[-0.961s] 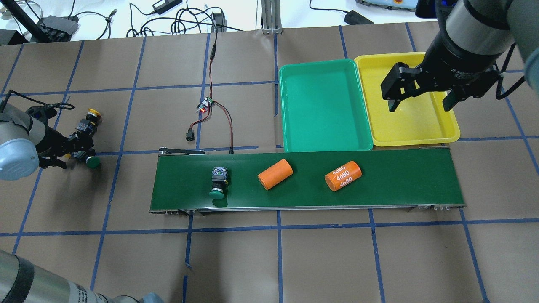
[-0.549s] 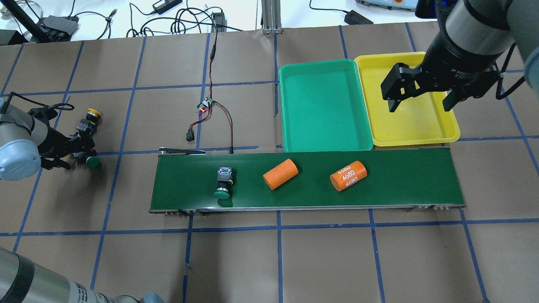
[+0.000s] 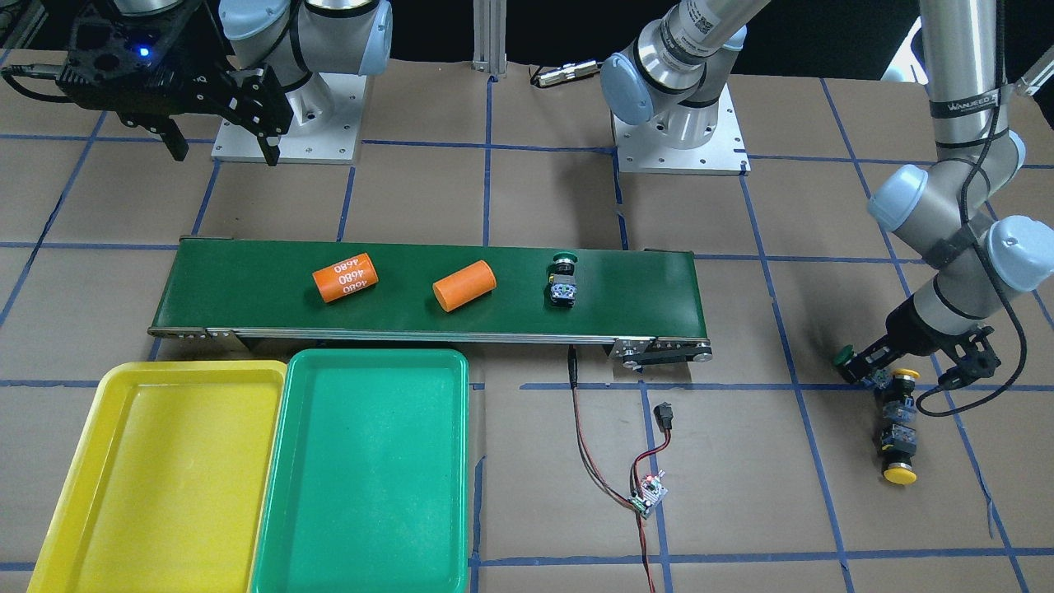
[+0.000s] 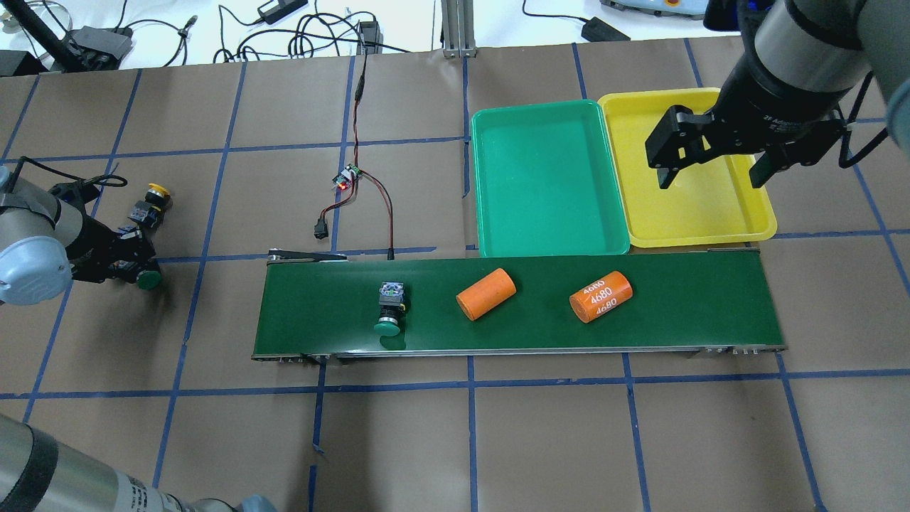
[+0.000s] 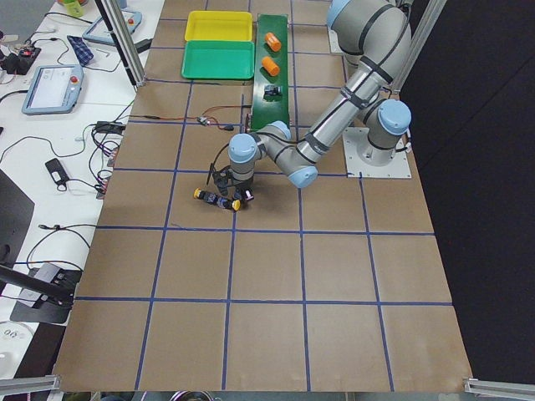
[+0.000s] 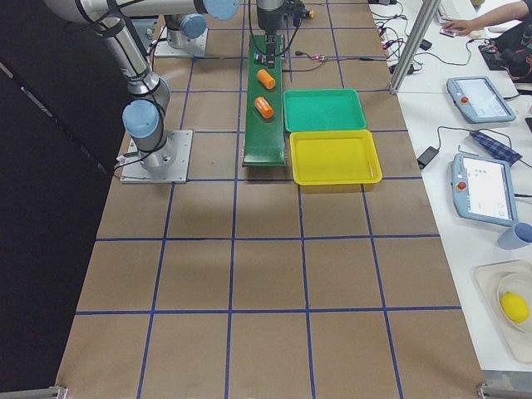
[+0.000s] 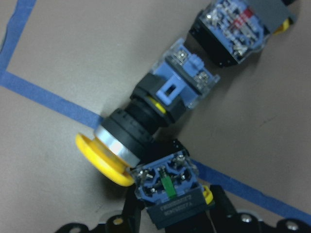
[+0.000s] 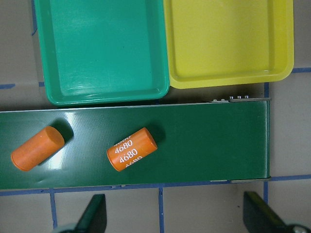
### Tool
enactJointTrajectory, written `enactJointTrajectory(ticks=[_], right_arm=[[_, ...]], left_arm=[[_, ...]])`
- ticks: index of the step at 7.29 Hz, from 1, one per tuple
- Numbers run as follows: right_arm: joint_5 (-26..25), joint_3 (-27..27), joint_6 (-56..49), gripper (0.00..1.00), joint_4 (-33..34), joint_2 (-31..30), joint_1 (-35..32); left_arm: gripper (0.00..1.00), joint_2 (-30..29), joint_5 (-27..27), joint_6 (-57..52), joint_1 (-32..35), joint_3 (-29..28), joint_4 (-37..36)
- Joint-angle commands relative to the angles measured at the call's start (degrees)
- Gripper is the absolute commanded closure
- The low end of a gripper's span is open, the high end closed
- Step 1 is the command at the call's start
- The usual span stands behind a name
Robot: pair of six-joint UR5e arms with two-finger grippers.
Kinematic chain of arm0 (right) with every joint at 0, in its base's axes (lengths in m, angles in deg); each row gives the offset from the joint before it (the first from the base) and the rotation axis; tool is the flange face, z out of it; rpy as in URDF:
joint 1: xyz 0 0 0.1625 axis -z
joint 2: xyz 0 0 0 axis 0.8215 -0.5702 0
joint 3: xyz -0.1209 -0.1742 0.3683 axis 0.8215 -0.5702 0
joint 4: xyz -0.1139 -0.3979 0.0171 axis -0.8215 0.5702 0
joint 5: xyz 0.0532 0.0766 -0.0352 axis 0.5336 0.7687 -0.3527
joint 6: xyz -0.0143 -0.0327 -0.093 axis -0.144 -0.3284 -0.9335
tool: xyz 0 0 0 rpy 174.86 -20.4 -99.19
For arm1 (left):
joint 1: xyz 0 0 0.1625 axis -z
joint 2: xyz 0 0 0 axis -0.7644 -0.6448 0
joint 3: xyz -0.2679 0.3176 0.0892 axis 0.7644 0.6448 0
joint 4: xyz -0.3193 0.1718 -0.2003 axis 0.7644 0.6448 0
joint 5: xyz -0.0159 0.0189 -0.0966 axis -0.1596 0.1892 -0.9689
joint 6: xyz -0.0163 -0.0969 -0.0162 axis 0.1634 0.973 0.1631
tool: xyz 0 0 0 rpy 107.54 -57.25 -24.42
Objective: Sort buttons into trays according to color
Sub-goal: 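Place the second green-capped switch on the belt with the left gripper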
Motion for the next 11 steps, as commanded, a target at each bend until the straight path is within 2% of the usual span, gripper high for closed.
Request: enactJointTrajectory(ticks=[1, 2, 5, 7, 9, 10, 11], right_arm=[[-0.05, 0.41, 0.19, 0.0, 0.02, 0.02, 0.23], [0.04, 0.85, 0.19, 0.0, -0.07, -0.07, 0.23], [-0.05, 0.94, 0.28, 0.0, 0.02, -0.07, 0.32], [-0.05, 1.03, 0.36, 0.0, 0.1, -0.07, 0.32], [-0.05, 1.03, 0.36, 0.0, -0.07, -0.16, 0.23], [-0.05, 1.03, 0.36, 0.0, 0.02, -0.07, 0.23], [-0.05, 1.03, 0.36, 0.0, -0.07, -0.07, 0.23]], left_arm=[[1.0, 2.43, 0.39, 0.9, 1.05, 0.54, 0.99], [1.0, 5.32, 0.83, -0.05, 2.89, 1.77, 2.83], [1.0, 18.4, 1.8, 0.12, 10.53, 3.27, 19.66], [1.0, 25.1, 1.8, 0.03, 22.18, 3.71, 28.82], [1.0, 26.18, 1.97, 0.73, 35.28, 6.07, 29.83], [1.0, 25.57, 1.8, 2.38, 38.47, 7.3, 28.96], [1.0, 24.09, 1.45, 4.75, 38.68, 7.23, 28.69]])
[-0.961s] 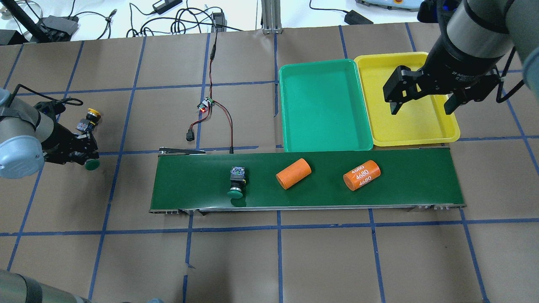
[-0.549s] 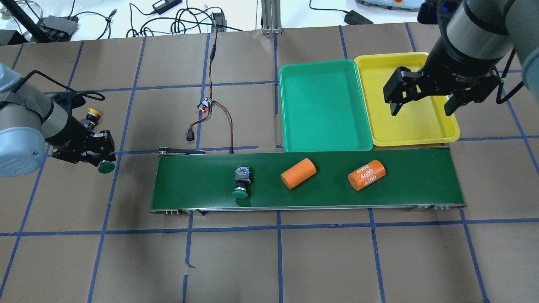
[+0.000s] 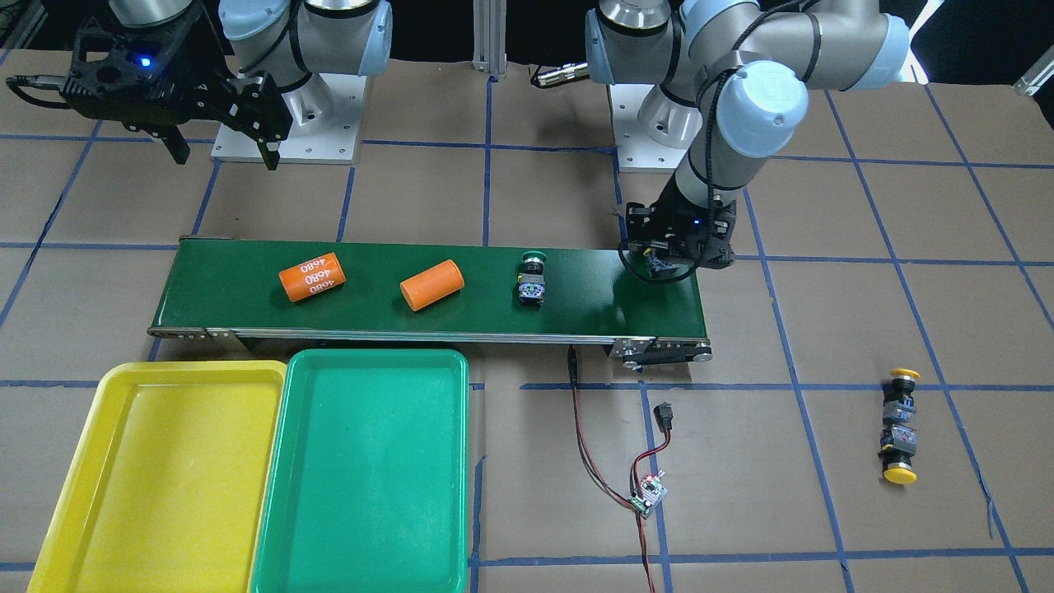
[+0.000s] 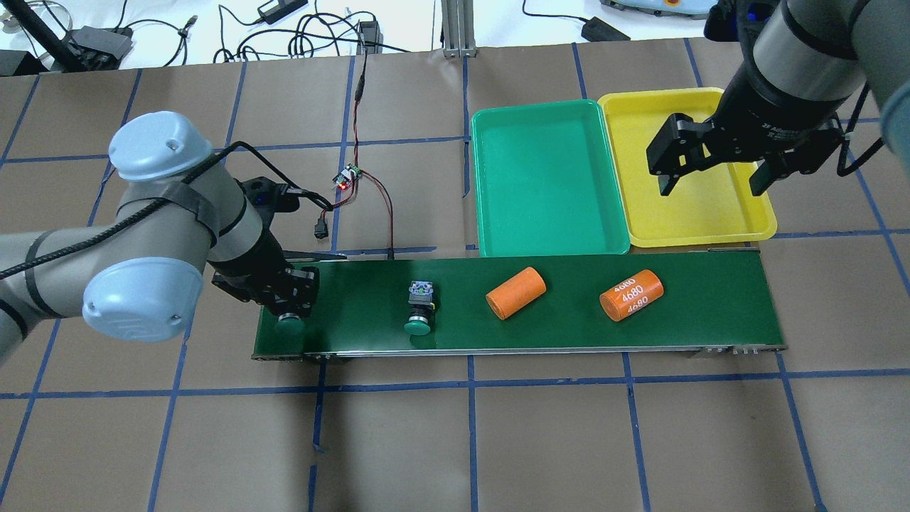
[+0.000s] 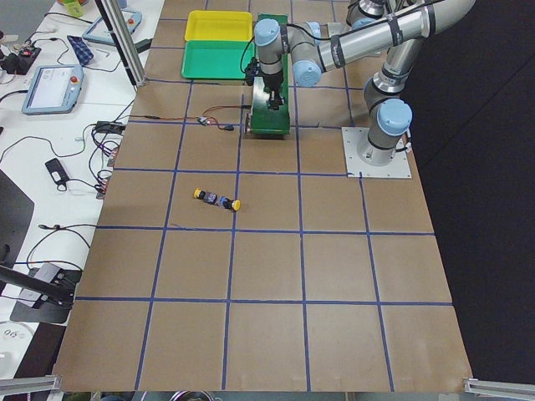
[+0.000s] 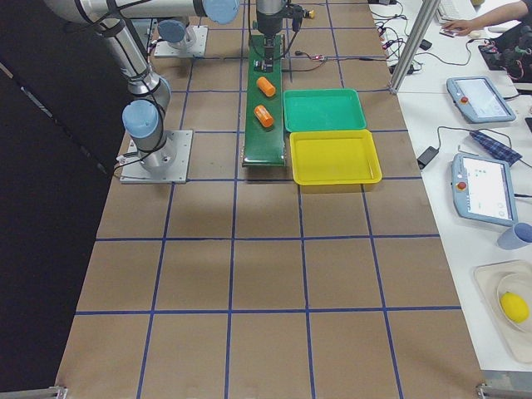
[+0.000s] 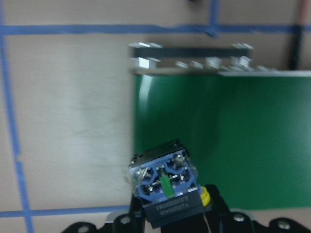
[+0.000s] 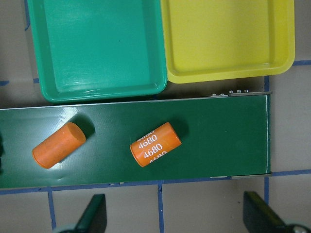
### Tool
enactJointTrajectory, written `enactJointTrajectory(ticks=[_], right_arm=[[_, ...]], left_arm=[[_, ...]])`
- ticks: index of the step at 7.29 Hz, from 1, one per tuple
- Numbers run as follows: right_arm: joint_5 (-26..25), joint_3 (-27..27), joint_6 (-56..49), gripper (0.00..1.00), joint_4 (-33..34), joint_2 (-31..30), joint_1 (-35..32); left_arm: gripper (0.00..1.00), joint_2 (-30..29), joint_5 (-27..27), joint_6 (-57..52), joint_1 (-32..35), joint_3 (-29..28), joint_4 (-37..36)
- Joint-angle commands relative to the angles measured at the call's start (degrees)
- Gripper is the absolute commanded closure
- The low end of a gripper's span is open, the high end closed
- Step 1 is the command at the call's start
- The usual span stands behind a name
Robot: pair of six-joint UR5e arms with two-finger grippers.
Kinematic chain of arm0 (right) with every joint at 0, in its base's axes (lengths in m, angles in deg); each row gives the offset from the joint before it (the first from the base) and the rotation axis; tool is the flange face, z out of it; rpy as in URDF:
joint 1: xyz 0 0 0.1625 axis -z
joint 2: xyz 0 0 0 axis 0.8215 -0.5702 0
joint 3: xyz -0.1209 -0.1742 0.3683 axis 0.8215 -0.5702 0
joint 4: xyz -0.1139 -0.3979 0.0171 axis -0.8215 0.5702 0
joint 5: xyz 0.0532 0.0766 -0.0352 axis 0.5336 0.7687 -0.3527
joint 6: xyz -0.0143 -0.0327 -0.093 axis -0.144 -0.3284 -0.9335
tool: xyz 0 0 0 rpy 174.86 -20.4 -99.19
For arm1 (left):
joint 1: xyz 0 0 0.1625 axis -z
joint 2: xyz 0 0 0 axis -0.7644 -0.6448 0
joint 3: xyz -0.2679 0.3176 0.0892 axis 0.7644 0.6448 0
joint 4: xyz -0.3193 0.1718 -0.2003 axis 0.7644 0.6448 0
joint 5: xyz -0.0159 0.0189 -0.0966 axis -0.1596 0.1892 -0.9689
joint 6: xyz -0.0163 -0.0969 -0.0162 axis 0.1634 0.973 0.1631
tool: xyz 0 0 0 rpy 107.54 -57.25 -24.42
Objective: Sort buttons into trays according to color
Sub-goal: 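Place the second green-capped switch on the belt with the left gripper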
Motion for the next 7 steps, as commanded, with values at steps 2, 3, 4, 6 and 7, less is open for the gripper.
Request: enactJointTrajectory(ticks=[2, 3, 4, 6, 7], right_arm=[[0.0, 0.09, 0.0, 0.0, -0.04, -0.06, 0.08], [-0.08, 0.09, 0.0, 0.0, -0.13, -0.06, -0.01], [0.0, 0.09, 0.0, 0.0, -0.13, -0.06, -0.01], [-0.09, 0.09, 0.0, 0.0, -0.04, -0.14, 0.08], [0.0, 0.09, 0.0, 0.0, -0.04, -0.06, 0.08]], left_arm=[[1.0, -4.52, -0.4, -0.61, 2.11, 0.52, -6.92], [1.0, -5.41, -0.4, -2.11, 2.11, 0.26, -7.67], [0.94, -6.03, -0.4, -2.65, 2.2, 0.26, -8.54], [0.0, -6.04, 0.13, -6.86, 2.55, 0.7, -8.73], [0.0, -5.69, 0.82, -7.22, 1.94, 0.0, -8.81]])
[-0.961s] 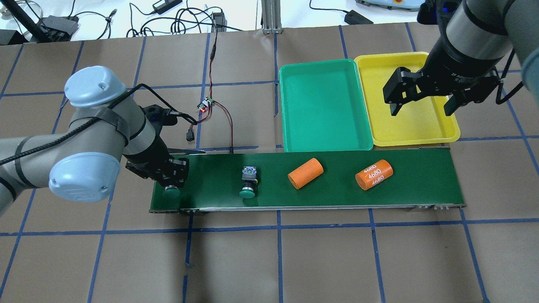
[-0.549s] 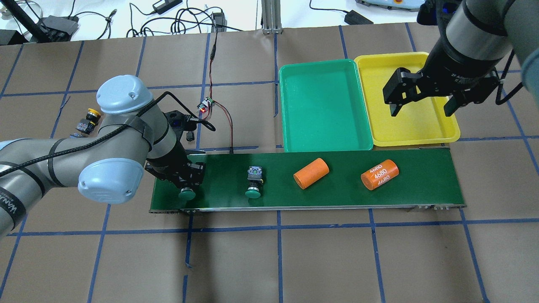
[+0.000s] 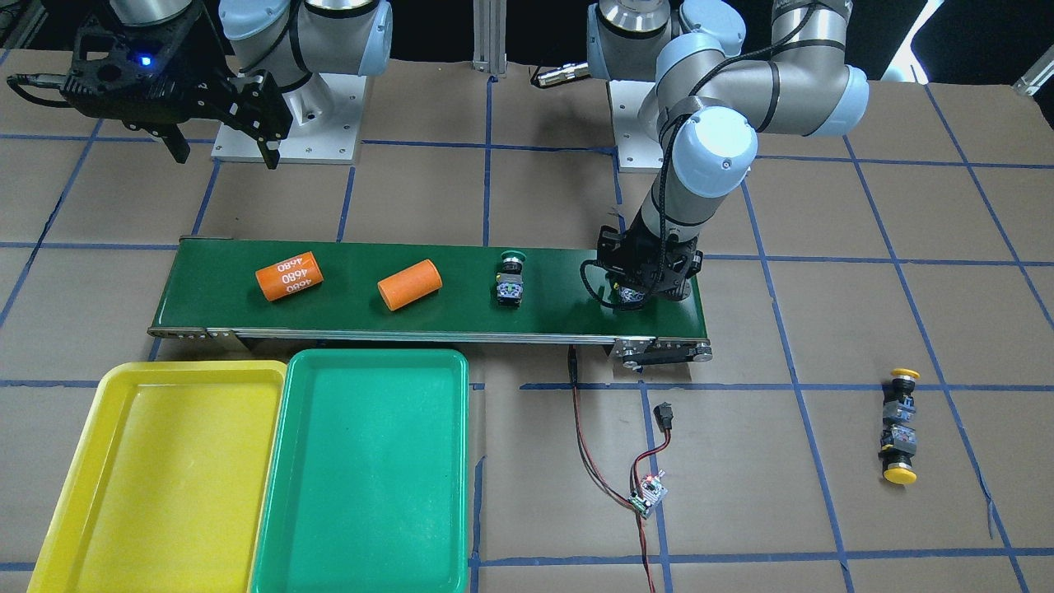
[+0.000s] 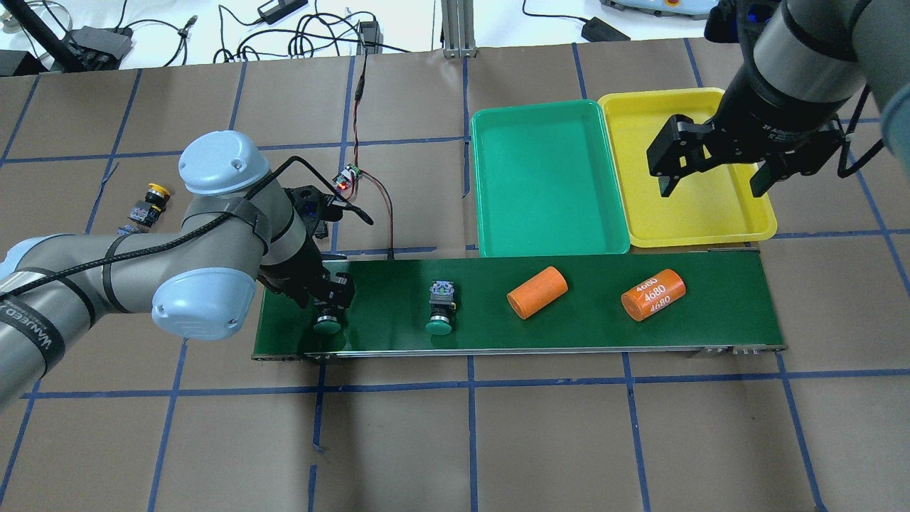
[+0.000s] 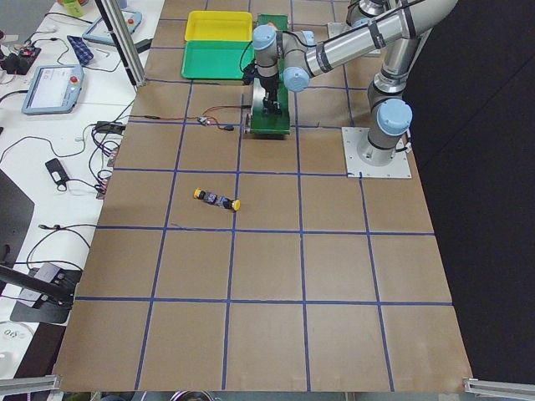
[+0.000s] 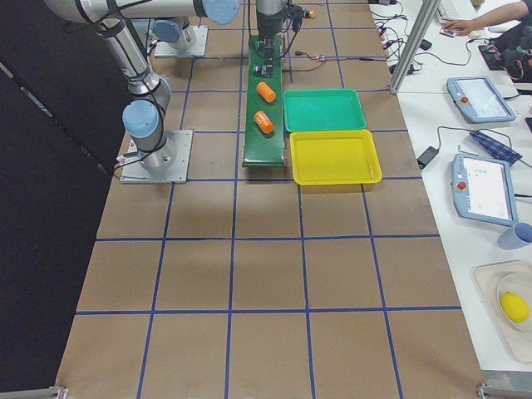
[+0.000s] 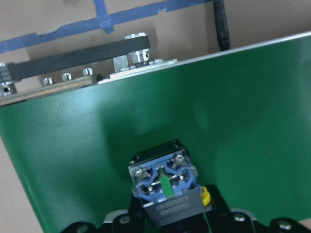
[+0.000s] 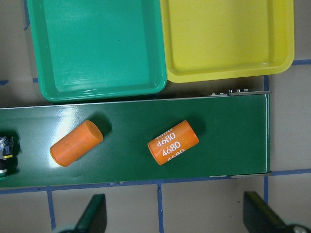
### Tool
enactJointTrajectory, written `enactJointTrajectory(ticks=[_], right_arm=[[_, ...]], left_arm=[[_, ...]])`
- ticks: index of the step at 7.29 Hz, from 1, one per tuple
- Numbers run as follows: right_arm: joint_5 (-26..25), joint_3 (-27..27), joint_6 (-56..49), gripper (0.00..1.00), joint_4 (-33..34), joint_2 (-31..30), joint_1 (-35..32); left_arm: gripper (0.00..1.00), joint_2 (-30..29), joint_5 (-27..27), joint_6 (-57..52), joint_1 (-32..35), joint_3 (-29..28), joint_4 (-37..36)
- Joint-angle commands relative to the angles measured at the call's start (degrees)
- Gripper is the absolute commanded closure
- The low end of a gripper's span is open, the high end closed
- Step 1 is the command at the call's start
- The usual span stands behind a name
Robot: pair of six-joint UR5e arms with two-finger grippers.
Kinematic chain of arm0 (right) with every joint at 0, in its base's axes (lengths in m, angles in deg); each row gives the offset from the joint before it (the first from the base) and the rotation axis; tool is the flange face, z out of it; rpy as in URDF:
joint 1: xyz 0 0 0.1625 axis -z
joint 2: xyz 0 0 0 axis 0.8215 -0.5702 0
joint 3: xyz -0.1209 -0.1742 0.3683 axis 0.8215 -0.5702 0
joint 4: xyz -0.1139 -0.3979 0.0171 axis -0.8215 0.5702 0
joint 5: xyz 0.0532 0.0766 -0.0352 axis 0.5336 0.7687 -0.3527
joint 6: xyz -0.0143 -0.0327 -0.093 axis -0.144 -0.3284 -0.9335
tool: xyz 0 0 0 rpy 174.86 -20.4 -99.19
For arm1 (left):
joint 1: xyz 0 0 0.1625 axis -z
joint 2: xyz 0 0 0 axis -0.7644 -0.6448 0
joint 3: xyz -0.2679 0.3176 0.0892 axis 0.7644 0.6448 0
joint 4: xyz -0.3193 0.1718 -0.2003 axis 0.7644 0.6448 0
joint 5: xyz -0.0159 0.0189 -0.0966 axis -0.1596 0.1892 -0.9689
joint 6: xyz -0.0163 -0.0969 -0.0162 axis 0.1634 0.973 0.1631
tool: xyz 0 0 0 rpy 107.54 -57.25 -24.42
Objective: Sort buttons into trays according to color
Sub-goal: 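Place the second green-capped switch on the belt with the left gripper, then move the left gripper back and grasp the yellow-capped switch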
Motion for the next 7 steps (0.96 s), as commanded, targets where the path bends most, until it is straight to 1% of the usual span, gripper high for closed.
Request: enactJointTrajectory(ticks=[1, 2, 3, 4, 5, 6, 7], right_arm=[[-0.03, 0.0, 0.0, 0.0, 0.01, 0.04, 0.04], [-0.03, 0.0, 0.0, 0.0, 0.01, 0.04, 0.04], [-0.03, 0.0, 0.0, 0.0, 0.01, 0.04, 0.04], [-0.03, 0.0, 0.0, 0.0, 0.01, 0.04, 0.04], [-0.03, 0.0, 0.0, 0.0, 0.01, 0.04, 0.04], [-0.03, 0.0, 0.0, 0.0, 0.01, 0.04, 0.04], [-0.03, 0.0, 0.0, 0.0, -0.08, 0.04, 0.04]], left_arm=[[0.0, 1.88, 1.84, -0.24, -2.53, -1.61, 0.54], [0.0, 2.94, 1.85, -0.15, -5.25, -4.4, 2.99], [0.0, 1.99, 1.5, -0.76, -11.02, -9.65, 9.97], [0.0, -0.46, 1.59, -3.02, -18.48, -14.14, 13.26], [0.0, -3.96, 1.67, -11.05, -23.51, -17.06, 12.86], [0.0, -8.95, 1.59, -15.57, -27.04, -19.0, 9.98], [0.0, -13.79, 2.63, -21.18, -30.47, -21.8, 4.39]])
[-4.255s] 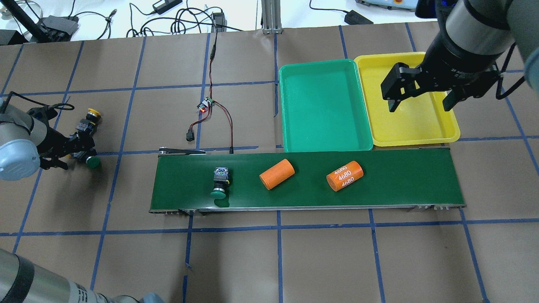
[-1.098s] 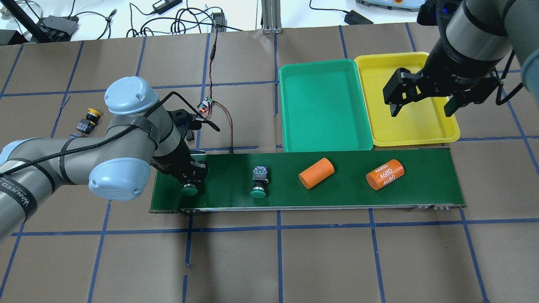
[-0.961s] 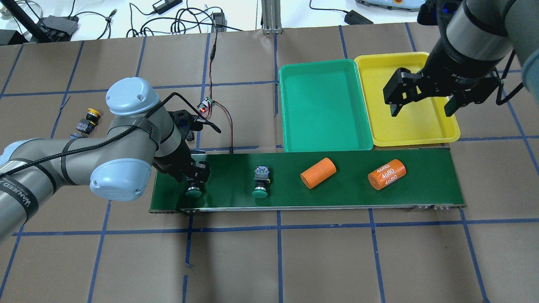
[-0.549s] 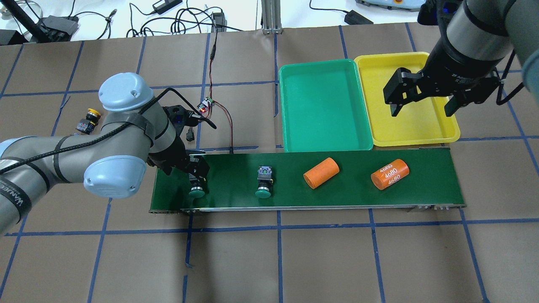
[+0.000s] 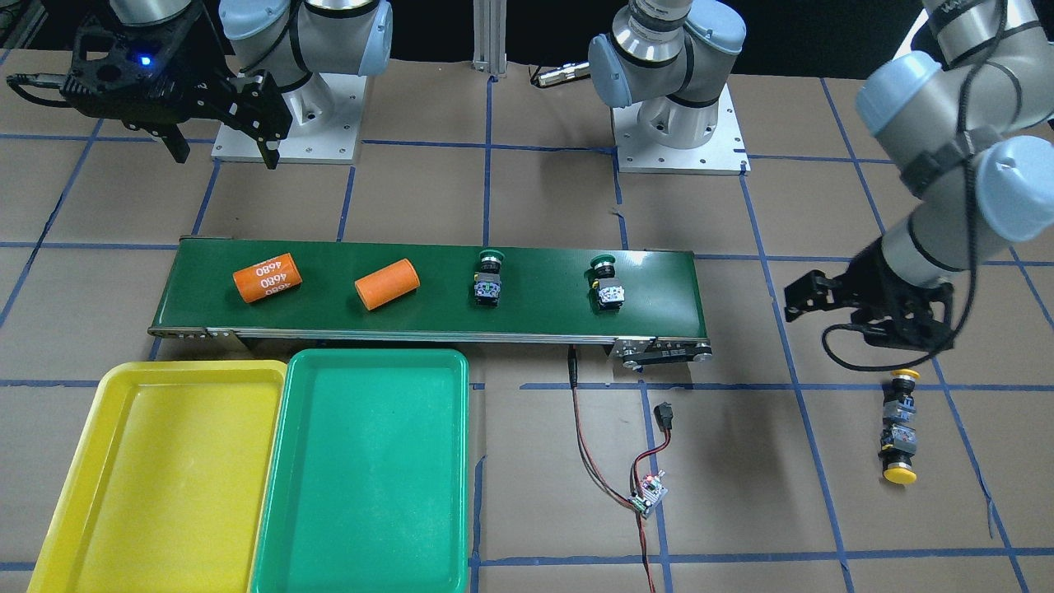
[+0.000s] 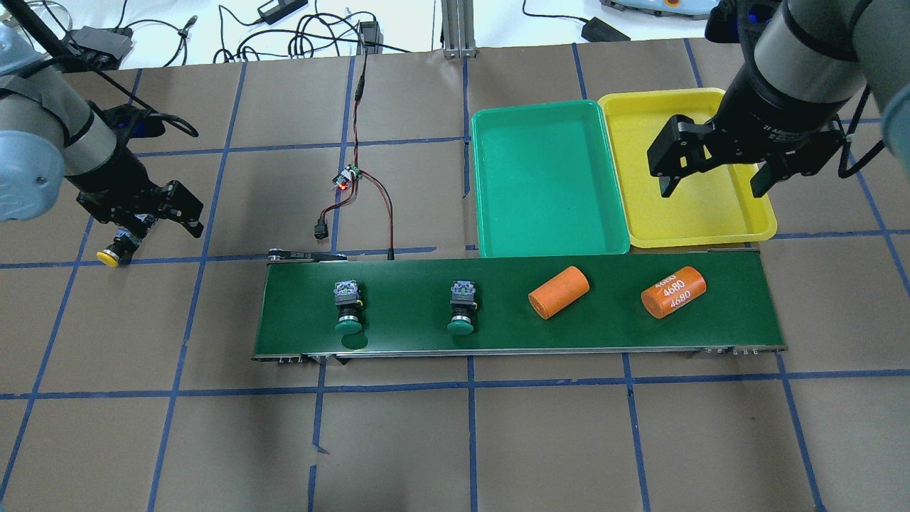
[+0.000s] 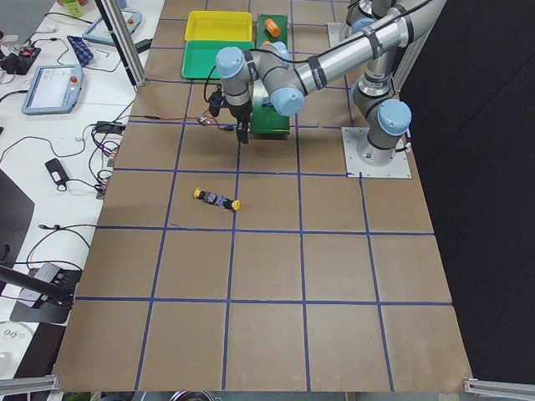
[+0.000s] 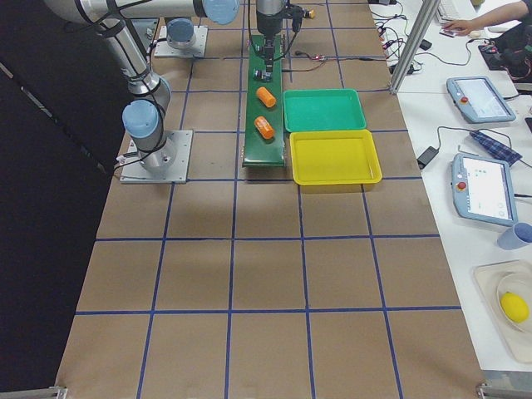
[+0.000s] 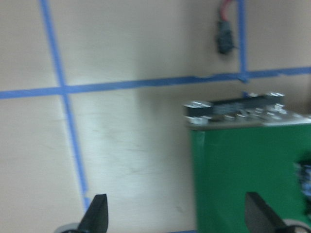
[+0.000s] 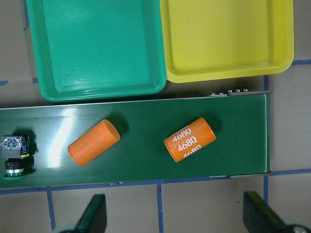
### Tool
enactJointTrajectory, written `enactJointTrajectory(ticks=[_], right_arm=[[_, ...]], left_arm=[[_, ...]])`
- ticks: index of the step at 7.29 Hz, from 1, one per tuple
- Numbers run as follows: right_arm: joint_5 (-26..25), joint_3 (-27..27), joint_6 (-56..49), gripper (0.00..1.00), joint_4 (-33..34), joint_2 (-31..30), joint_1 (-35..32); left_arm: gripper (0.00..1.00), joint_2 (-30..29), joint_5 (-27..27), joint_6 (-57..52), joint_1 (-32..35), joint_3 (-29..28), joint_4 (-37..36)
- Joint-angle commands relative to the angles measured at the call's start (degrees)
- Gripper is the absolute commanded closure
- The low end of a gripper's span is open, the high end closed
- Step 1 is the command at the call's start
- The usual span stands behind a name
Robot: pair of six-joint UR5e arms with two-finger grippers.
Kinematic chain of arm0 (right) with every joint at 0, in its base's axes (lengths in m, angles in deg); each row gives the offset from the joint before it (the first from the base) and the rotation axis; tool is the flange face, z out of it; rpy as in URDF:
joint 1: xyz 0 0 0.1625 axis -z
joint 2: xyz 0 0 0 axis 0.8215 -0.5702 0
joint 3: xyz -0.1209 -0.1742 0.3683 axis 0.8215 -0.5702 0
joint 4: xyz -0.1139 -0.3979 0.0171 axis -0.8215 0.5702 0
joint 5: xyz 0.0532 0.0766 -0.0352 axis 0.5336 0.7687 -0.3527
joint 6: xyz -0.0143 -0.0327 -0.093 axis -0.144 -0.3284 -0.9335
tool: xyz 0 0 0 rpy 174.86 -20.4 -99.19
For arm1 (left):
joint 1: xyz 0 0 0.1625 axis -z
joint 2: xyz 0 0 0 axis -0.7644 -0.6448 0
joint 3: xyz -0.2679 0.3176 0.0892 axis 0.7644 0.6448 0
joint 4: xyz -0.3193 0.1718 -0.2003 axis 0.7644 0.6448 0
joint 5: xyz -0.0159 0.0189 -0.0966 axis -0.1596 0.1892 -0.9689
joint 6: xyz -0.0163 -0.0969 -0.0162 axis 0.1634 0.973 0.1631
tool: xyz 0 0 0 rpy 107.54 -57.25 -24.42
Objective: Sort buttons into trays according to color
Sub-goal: 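Move the left gripper back and grasp the yellow-capped switch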
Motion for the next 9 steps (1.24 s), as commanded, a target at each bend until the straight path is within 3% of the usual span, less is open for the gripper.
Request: enactJointTrajectory(ticks=[1, 4, 7, 8, 9], right_arm=[[0.0, 0.0, 0.0, 0.0, 0.02, -0.01, 0.0], [0.0, 0.0, 0.0, 0.0, 0.02, -0.01, 0.0], [0.0, 0.0, 0.0, 0.0, 0.02, -0.01, 0.0], [0.0, 0.0, 0.0, 0.0, 0.02, -0.01, 0.0], [0.0, 0.0, 0.0, 0.0, 0.02, -0.01, 0.0]], left_arm=[[0.0, -10.58, 3.64, -11.61, -5.57, -7.07, -7.04], [0.0, -18.78, 5.43, -19.99, -7.42, -8.7, -14.15], [0.0, -21.27, 5.43, -22.38, -8.91, -5.46, -17.6], [0.28, -21.27, 5.26, -22.29, -8.92, -5.18, -17.61], [0.82, -20.22, 5.6, -22.2, -8.92, -5.0, -17.09]])
